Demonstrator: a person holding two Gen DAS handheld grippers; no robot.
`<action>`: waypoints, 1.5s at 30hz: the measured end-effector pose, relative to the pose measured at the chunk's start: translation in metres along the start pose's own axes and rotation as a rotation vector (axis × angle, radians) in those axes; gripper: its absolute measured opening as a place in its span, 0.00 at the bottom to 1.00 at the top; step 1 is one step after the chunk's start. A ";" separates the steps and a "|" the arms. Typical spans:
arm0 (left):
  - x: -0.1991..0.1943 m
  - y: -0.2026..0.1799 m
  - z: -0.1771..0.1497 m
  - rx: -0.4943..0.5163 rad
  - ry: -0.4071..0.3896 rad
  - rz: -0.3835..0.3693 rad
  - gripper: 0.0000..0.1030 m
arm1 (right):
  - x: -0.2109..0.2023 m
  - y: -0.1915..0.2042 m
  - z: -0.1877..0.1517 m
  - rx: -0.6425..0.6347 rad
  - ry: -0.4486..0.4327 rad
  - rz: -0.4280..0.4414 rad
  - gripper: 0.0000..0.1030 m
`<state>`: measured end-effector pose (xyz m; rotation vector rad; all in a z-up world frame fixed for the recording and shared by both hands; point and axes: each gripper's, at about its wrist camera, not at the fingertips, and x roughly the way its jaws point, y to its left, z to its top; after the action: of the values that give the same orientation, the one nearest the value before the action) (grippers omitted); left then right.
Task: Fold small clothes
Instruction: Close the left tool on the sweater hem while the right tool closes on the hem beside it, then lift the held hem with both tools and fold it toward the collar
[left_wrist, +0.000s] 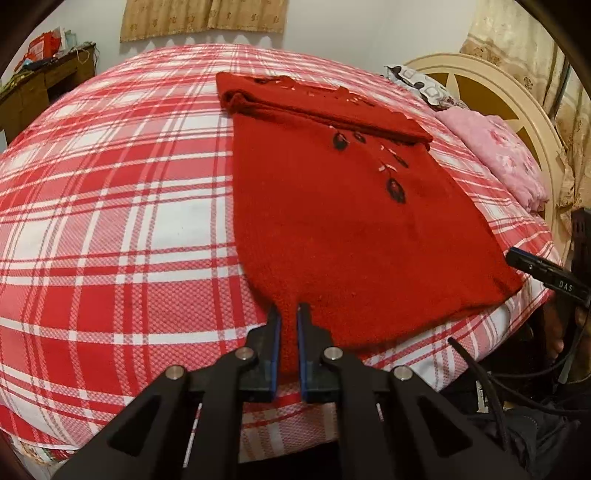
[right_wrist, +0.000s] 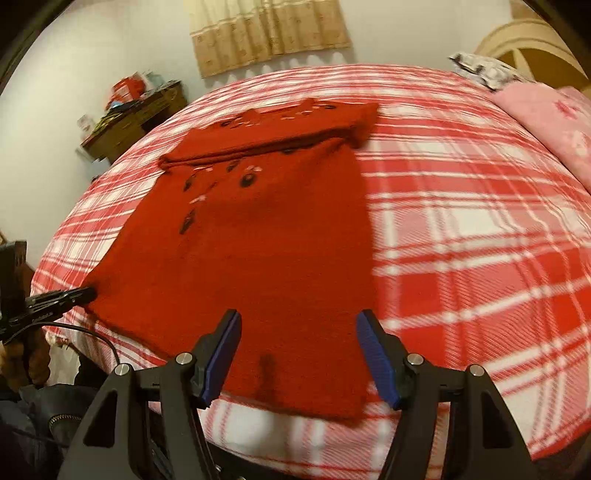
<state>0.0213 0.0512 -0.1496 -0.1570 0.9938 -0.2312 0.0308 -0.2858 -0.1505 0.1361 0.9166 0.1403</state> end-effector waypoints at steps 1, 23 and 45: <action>0.000 0.001 0.000 -0.005 0.002 -0.003 0.08 | -0.001 -0.004 -0.002 0.011 0.004 0.000 0.64; 0.001 0.011 -0.004 -0.043 0.003 -0.042 0.08 | 0.008 -0.029 -0.027 0.124 0.004 0.148 0.09; -0.019 0.005 0.048 -0.036 -0.144 -0.092 0.08 | -0.043 -0.028 0.022 0.117 -0.248 0.203 0.08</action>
<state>0.0525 0.0624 -0.1092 -0.2492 0.8492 -0.2824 0.0244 -0.3223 -0.1086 0.3482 0.6619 0.2519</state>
